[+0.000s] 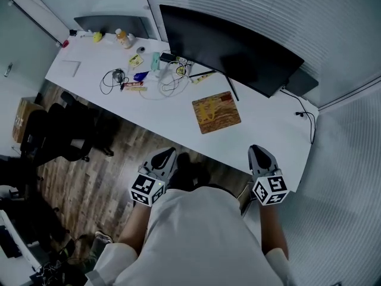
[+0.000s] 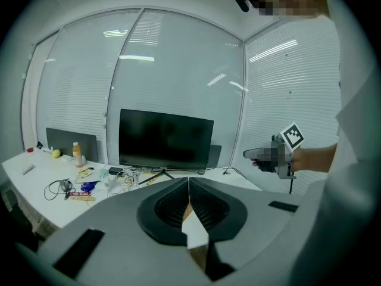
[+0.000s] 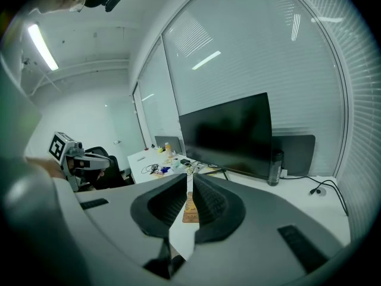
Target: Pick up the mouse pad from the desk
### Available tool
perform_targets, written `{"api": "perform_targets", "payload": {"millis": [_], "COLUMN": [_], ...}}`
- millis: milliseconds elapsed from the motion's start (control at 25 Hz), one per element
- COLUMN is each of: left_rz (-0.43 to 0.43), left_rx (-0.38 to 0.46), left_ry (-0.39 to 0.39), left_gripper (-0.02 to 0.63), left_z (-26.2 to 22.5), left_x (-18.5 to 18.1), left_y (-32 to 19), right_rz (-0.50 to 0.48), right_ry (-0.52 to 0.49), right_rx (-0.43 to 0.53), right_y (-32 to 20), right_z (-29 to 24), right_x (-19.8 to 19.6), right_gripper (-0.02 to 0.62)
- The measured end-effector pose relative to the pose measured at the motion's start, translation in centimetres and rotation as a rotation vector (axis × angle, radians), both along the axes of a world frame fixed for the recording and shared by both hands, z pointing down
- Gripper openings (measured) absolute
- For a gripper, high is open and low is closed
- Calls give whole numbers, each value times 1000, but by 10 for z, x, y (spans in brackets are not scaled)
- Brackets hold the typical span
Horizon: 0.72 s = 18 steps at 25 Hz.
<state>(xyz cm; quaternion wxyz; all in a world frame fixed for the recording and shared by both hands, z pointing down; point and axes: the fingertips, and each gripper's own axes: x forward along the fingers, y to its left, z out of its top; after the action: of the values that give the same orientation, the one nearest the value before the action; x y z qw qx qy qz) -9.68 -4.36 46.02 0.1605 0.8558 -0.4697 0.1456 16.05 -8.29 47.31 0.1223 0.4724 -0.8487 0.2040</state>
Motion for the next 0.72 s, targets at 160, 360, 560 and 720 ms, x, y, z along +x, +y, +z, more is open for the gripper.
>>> {"api": "perform_targets", "payload": {"millis": [160, 360, 560, 720], "left_rz": [28, 94, 176, 216], "left_rx": [2, -17, -41, -90], "left_ry": [10, 8, -8, -24], "left_gripper": [18, 18, 26, 220], "left_z": [3, 16, 31, 52], "left_x": [5, 9, 6, -1], "left_y": [-19, -48, -82, -106], "right_rz": [24, 80, 128, 163], "right_ry": [8, 23, 55, 75], "right_rx": [-15, -52, -93, -128], "right_y": [-7, -15, -23, -26], "right_z": [6, 15, 24, 32], "right_x": [2, 4, -2, -10], "right_gripper": [48, 48, 48, 48]}}
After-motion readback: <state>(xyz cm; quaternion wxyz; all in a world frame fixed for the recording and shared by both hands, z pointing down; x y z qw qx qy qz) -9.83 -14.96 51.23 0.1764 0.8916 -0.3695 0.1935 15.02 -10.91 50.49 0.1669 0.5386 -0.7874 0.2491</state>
